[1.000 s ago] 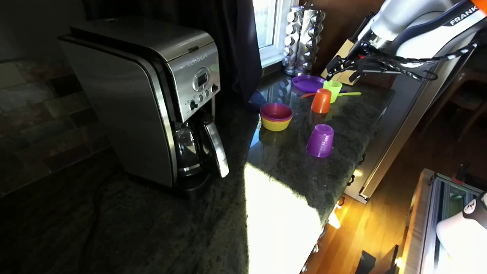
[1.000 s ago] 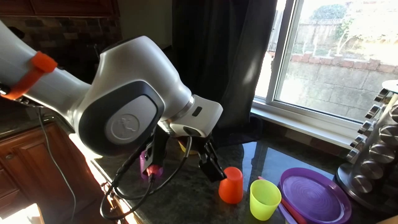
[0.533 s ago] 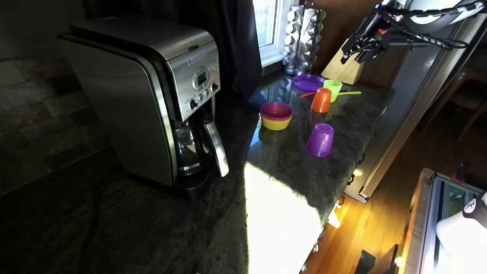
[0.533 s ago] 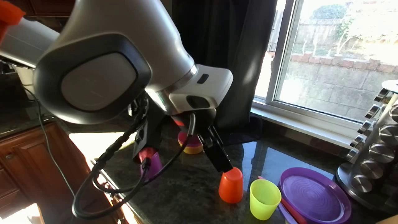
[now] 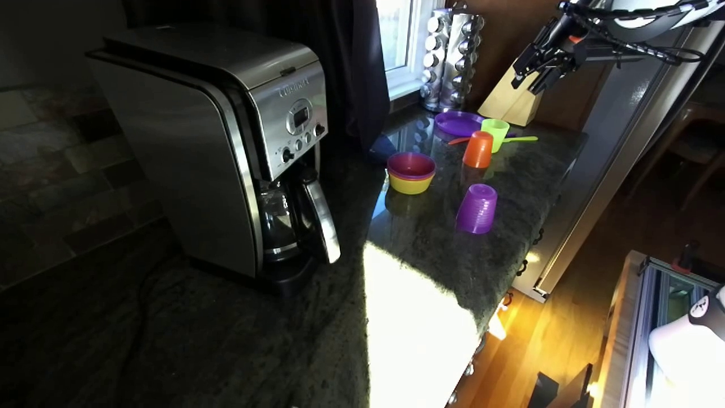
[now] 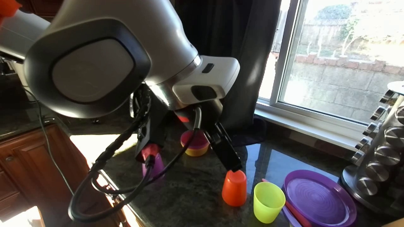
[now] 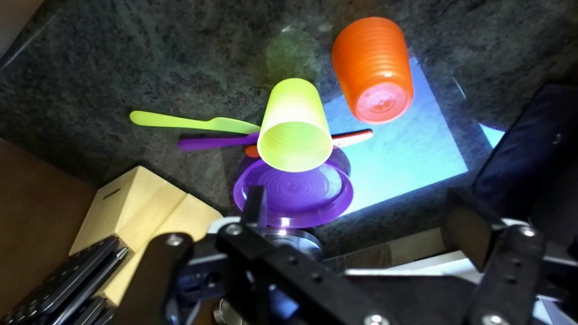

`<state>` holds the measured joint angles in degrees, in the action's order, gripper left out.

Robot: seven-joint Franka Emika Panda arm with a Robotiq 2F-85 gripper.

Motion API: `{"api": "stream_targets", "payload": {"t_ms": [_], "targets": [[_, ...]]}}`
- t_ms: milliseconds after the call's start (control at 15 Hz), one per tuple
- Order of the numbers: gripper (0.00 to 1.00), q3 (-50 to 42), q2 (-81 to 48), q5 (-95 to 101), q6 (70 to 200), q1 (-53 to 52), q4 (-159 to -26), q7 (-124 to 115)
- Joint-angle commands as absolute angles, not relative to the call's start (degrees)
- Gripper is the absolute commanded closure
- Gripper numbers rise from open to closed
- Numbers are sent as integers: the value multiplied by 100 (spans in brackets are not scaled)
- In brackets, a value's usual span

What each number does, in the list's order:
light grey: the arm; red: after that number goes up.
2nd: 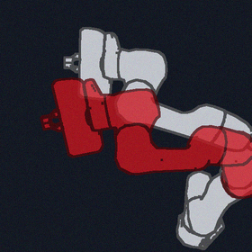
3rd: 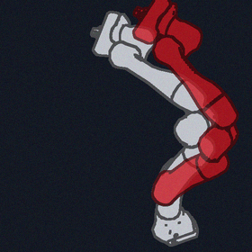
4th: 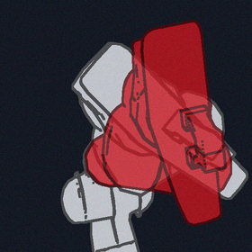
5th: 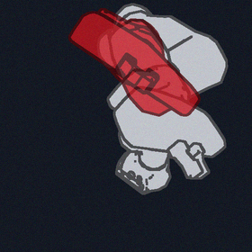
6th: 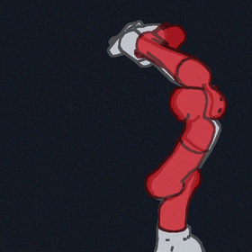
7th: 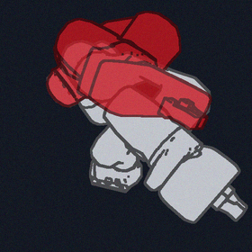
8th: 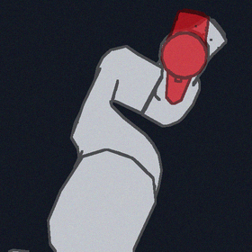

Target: Place the orange cup upside down.

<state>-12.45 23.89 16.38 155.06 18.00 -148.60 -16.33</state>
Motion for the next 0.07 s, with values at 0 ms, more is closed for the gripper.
{"api": "stream_targets", "payload": {"t_ms": [0], "targets": [[0,-1053,2373,1458,15521,1985,-14862,-1498]]}}
